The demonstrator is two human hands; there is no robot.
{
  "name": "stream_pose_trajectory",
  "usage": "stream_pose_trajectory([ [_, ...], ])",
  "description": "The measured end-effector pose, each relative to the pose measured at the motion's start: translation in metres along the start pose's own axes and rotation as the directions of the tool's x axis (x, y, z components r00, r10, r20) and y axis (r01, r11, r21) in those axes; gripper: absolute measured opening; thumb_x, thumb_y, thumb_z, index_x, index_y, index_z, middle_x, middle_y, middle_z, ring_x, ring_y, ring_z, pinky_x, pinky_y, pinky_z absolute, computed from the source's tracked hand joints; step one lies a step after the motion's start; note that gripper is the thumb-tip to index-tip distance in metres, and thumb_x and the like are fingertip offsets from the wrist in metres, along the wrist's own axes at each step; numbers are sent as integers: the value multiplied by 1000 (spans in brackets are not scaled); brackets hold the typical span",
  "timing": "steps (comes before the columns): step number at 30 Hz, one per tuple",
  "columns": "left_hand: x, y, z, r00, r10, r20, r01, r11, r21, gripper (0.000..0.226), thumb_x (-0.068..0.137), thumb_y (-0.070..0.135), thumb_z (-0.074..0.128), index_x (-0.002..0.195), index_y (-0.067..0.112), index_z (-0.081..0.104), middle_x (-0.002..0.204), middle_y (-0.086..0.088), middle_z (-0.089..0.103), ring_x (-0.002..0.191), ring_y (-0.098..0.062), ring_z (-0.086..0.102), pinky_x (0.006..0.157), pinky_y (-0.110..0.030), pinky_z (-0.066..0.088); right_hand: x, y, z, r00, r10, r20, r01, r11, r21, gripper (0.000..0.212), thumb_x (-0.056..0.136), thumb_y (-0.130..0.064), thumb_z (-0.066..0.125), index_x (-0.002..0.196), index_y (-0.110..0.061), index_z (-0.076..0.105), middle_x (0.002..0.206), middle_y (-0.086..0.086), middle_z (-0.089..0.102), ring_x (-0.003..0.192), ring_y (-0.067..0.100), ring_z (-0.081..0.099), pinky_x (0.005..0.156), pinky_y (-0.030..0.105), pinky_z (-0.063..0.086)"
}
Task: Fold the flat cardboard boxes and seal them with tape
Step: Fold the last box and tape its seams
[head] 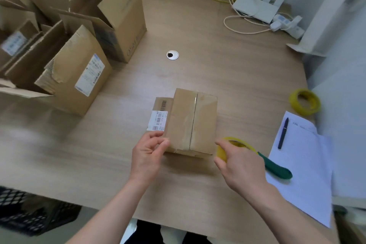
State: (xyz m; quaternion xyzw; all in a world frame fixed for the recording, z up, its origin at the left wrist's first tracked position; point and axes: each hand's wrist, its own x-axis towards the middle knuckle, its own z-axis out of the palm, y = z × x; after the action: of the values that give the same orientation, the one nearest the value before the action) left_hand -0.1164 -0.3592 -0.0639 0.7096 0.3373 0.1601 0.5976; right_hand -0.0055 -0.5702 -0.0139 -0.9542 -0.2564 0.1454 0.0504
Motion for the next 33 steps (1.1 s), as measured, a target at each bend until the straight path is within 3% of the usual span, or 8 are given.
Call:
stream_pose_trajectory([
  [2,2,-6,-2,999,-9,33,10,999,-30,21,84,5,73,77,23,77,113,0,67,109,-3,62,95,-17,45,-2,-5,8,999,34,-3,-34,999,-7,50,92,-55,51,140,-46,40,105,-4,72,97,24,65,65,32,40],
  [8,8,-19,1,999,24,45,-21,998,-67,23,82,4,74,86,26,78,112,2,70,109,-3,63,97,-22,48,1,-9,18,996,88,-10,-88,996,9,64,93,-54,50,149,-50,20,94,-2,71,87,27,66,60,32,33],
  [15,10,-30,-3,997,61,38,-59,997,-48,31,81,1,76,89,30,76,113,0,71,108,-2,65,92,-12,46,4,-16,20,998,52,-31,-52,999,7,63,96,-51,51,151,-49,20,103,-6,68,92,21,63,64,31,28],
  [20,10,-22,-7,995,39,87,-25,988,-153,24,83,-1,73,88,22,79,117,1,70,114,-5,64,96,-15,46,3,-11,23,999,32,-4,-32,998,48,60,94,-51,54,148,-50,28,109,-4,70,95,24,64,68,31,37],
  [24,10,-22,-11,985,9,173,18,987,-158,12,87,-3,68,80,3,76,128,-8,65,118,-11,63,102,-30,46,6,-8,22,995,41,91,-45,998,41,61,94,-54,51,147,-56,22,115,-1,69,102,25,62,75,32,47],
  [29,13,-17,-12,983,-4,182,40,980,-195,19,87,-9,63,71,-2,70,121,-1,69,111,-8,66,92,-17,48,13,-7,19,989,15,146,-22,999,47,63,93,-53,54,147,-57,23,120,-4,67,110,24,60,81,34,49],
  [33,17,-17,-14,976,-41,215,88,972,-218,22,88,-9,62,67,-5,64,123,-8,68,115,-14,64,103,-33,46,16,-7,17,983,3,186,-12,999,46,68,90,-52,58,148,-55,22,125,-4,65,115,24,58,84,33,49],
])
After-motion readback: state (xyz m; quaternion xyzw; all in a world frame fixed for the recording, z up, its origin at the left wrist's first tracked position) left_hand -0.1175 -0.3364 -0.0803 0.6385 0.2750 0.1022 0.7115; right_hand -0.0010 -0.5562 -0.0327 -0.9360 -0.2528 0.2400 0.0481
